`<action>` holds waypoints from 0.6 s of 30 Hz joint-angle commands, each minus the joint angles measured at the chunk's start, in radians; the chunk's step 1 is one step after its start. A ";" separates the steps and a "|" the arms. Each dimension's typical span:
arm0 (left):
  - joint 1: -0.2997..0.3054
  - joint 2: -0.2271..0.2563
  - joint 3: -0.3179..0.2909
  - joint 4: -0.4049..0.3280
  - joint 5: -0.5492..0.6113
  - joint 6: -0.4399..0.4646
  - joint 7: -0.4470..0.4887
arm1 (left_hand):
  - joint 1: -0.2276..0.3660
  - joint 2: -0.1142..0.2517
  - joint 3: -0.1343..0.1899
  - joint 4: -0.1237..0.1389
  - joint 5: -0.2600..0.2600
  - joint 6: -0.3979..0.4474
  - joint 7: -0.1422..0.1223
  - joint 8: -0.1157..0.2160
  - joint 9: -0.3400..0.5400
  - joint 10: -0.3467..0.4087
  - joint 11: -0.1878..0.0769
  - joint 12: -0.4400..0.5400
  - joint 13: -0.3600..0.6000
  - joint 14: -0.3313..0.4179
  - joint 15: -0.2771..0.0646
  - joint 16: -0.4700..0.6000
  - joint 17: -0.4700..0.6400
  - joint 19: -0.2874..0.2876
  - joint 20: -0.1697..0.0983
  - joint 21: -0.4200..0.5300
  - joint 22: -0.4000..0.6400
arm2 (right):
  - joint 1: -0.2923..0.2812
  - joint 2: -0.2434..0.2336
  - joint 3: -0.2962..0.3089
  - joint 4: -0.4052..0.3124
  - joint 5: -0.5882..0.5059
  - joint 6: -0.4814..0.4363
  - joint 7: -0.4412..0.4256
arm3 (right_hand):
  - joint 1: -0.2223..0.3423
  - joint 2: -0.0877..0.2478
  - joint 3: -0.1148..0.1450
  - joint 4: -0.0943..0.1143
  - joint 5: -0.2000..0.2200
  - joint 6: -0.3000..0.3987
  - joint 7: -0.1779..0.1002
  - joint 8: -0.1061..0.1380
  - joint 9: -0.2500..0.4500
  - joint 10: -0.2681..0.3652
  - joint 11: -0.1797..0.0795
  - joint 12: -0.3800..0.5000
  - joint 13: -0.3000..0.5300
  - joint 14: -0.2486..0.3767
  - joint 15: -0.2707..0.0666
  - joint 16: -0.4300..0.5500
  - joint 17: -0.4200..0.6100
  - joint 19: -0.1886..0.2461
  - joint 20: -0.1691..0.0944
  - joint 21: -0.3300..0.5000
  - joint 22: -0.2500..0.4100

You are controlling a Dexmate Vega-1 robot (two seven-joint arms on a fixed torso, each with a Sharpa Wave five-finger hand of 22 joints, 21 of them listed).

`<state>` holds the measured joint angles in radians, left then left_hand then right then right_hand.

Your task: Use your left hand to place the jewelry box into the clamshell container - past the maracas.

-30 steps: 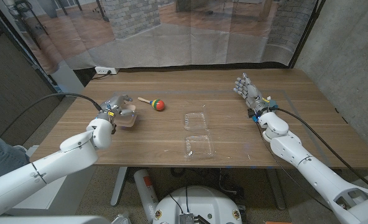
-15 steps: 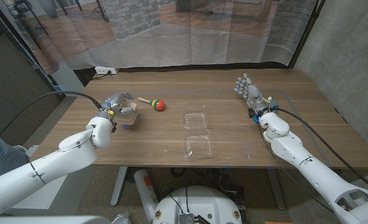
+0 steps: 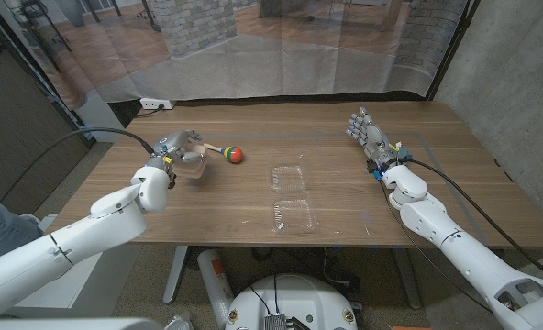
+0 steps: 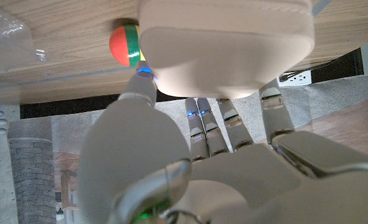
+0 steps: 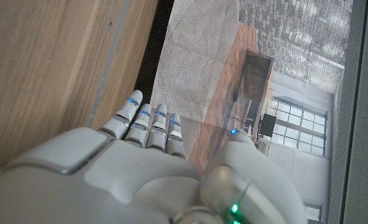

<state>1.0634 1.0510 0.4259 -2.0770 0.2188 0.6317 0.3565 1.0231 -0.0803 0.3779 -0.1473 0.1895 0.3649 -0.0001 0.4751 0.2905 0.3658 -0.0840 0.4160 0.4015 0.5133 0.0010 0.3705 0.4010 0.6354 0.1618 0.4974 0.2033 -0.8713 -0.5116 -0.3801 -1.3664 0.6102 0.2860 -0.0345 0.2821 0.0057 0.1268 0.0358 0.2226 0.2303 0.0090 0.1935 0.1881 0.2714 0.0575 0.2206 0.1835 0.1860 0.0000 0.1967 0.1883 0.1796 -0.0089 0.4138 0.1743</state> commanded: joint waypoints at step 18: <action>-0.132 -0.057 0.069 0.047 0.085 -0.095 -0.098 | 0.168 0.161 0.019 0.005 0.007 0.011 0.000 0.014 0.006 0.016 -0.003 0.006 0.018 0.039 -0.026 -0.003 0.010 0.019 -0.041 0.017 0.001 | -0.016 -0.012 0.016 -0.022 0.002 0.006 -0.013 | -0.002 0.008 0.000 -0.005 0.003 0.010 0.003 0.005 0.002 0.013 0.000 -0.001 0.004 0.018 0.000 0.003 0.001 0.014 -0.003 -0.007 0.006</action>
<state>0.9711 1.0119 0.4734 -2.0408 0.2713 0.5716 0.2983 1.0231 -0.0803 0.3874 -0.1461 0.1935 0.3648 -0.0002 0.4810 0.2904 0.3694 -0.0874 0.4160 0.4154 0.5190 -0.0006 0.3633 0.4062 0.6352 0.1617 0.5082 0.2029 -0.8855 -0.5210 -0.3682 -1.3853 0.6109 0.2906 -0.0464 0.2821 0.0058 0.1268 0.0359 0.2226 0.2340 0.0127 0.1935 0.1881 0.2752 0.0537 0.2206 0.1835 0.1969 -0.0001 0.1967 0.1883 0.1833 -0.0127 0.4100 0.1795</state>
